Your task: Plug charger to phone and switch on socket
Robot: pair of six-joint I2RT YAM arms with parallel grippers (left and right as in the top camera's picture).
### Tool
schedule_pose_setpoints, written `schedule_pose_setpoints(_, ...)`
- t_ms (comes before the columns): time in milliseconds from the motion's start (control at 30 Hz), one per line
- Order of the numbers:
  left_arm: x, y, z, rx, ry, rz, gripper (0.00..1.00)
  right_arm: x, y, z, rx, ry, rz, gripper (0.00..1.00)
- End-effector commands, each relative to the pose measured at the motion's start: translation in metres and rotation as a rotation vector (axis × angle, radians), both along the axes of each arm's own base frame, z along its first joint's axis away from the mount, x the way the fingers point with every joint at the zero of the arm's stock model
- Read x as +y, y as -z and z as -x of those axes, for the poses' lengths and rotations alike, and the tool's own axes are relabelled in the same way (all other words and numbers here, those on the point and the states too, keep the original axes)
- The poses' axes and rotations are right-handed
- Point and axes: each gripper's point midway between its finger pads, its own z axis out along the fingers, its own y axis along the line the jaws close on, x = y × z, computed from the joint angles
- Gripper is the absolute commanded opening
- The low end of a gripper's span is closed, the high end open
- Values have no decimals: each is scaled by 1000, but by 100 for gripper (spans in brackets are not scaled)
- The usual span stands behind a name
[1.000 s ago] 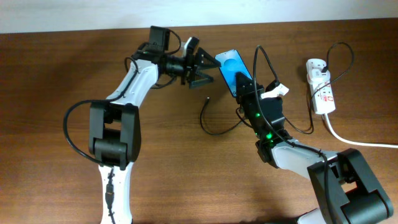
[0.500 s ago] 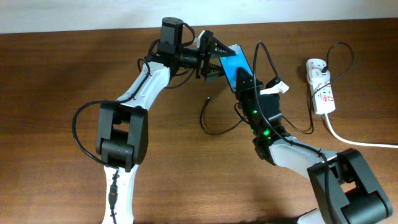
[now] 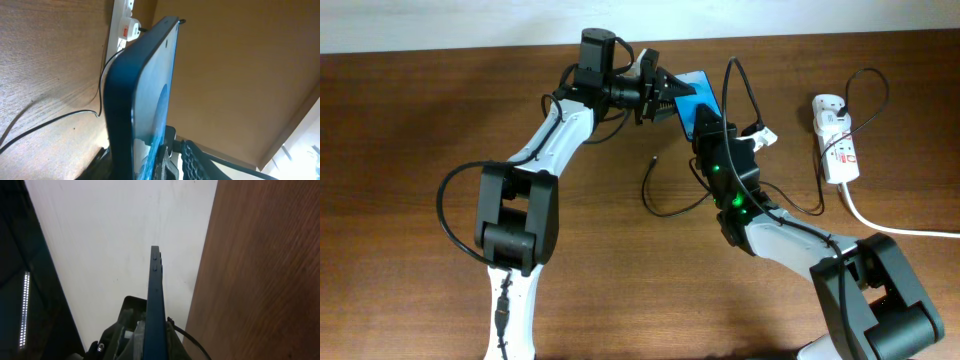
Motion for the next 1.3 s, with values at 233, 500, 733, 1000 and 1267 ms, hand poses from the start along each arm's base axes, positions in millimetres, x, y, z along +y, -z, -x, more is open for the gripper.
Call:
schedule_pose_setpoints(233, -4, 2, -4, -18, -22, -16, 22, 20, -20, -3, -40, -24, -31, 4)
schedule_pose_setpoints(500, -4, 2, -5, -19, -29, -20, 0, 20, -21, -3, -40, -20, -30, 4)
schedule_pose_setpoints(733, -1, 8, -15, -30, -85, -53, 0, 22, -21, -3, -40, -31, -32, 16)
schedule_pose_setpoints(1000, 57, 9, -52, -191, -178, -77, 0, 23, -1, 0, 36, -47, 6, 54)
schedule_pose_setpoints(1267, 166, -19, -56, -293, -127, 83, 0, 33, 76, 33, 257, -330, 516, 64)
